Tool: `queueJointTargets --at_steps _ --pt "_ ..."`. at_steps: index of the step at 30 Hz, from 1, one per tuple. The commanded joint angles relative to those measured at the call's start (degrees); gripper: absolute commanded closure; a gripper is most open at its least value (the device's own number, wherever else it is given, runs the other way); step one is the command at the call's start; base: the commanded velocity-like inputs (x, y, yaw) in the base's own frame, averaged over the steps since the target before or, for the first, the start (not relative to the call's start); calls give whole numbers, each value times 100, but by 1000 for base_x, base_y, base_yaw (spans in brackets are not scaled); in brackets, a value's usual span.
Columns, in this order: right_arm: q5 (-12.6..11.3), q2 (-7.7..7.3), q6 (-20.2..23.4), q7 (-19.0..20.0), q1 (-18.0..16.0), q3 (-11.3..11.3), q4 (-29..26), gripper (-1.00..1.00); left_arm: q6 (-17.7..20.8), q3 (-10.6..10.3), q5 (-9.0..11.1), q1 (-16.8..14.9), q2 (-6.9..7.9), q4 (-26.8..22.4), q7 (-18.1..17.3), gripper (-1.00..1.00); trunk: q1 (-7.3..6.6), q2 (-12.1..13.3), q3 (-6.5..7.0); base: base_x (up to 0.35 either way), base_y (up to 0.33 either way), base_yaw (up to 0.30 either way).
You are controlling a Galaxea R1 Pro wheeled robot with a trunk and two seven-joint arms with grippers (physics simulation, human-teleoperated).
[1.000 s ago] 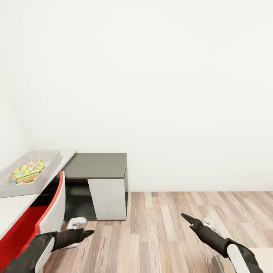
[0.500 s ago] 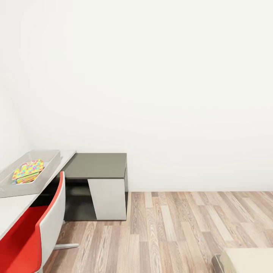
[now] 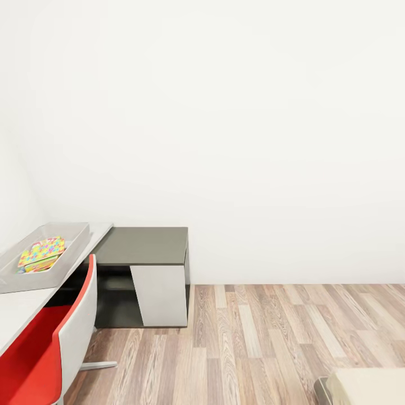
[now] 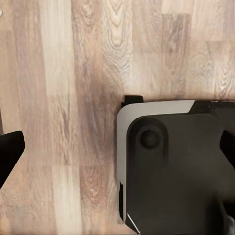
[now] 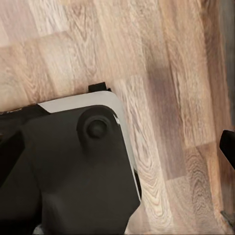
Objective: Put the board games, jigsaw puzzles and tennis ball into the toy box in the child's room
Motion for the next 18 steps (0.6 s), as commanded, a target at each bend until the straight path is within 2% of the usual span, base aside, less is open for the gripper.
queueJointTargets --at_steps 1,3,5,9,11,18 --pt "-40 1 -82 -6 39 -12 16 -100 -18 -48 59 7 -2 7 -10 -100 4 -12 -13 0 0 0" --pt "-36 1 -235 -17 145 -12 40 -100 -12 -49 59 33 -18 7 109 -100 4 -12 -13 0 0 0" --pt "-45 -6 -329 -29 225 -13 54 -100 -9 -49 57 61 -36 7 393 -100 4 -12 -13 0 0 0" --pt "-67 -72 -404 -48 340 -26 65 -100 -12 -50 55 174 -92 7 1225 -100 4 -12 -13 0 0 0" --pt "-71 -94 -412 -52 361 -30 66 -100 -13 -50 55 209 -113 7 1413 -100 4 -12 -13 0 0 0" --pt "-87 -32 -434 -55 380 -29 60 -100 -11 -50 55 334 -144 7 1589 -100 4 -12 -13 0 0 0"
